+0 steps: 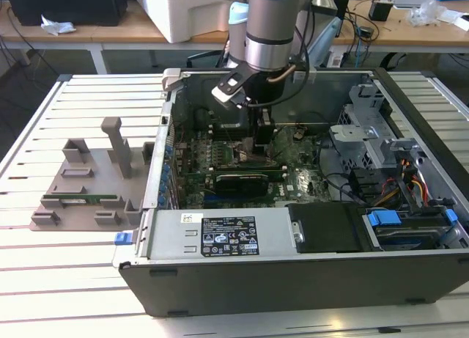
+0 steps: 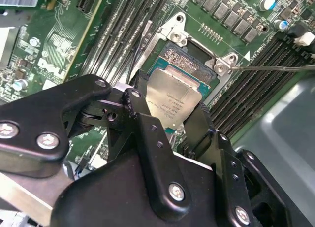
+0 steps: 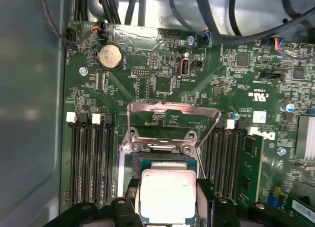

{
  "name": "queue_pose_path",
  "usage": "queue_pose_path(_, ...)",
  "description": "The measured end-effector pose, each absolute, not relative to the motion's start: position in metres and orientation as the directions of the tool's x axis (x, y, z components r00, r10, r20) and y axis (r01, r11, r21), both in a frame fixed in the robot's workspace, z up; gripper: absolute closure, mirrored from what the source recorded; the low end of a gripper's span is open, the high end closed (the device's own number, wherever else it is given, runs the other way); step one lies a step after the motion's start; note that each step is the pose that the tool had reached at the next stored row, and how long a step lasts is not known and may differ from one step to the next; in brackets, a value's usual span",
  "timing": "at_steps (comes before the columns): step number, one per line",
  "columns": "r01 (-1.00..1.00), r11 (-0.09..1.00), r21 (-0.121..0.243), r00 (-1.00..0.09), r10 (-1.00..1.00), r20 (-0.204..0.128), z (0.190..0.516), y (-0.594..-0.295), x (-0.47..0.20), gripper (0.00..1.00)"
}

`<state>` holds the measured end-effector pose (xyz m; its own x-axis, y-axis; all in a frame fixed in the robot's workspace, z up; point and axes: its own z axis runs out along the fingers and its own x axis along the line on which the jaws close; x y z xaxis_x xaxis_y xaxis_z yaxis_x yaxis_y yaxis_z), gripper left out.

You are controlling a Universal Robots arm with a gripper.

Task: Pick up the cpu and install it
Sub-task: 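Place the cpu into insertion slot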

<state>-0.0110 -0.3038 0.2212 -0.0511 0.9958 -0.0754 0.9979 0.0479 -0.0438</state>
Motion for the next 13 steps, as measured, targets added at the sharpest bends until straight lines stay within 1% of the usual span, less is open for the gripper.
queue_pose_path(13, 0.999, 0.026, -0.044, -0.029, 0.997, -0.071, 0.203, -0.304, -0.015, 0.46)
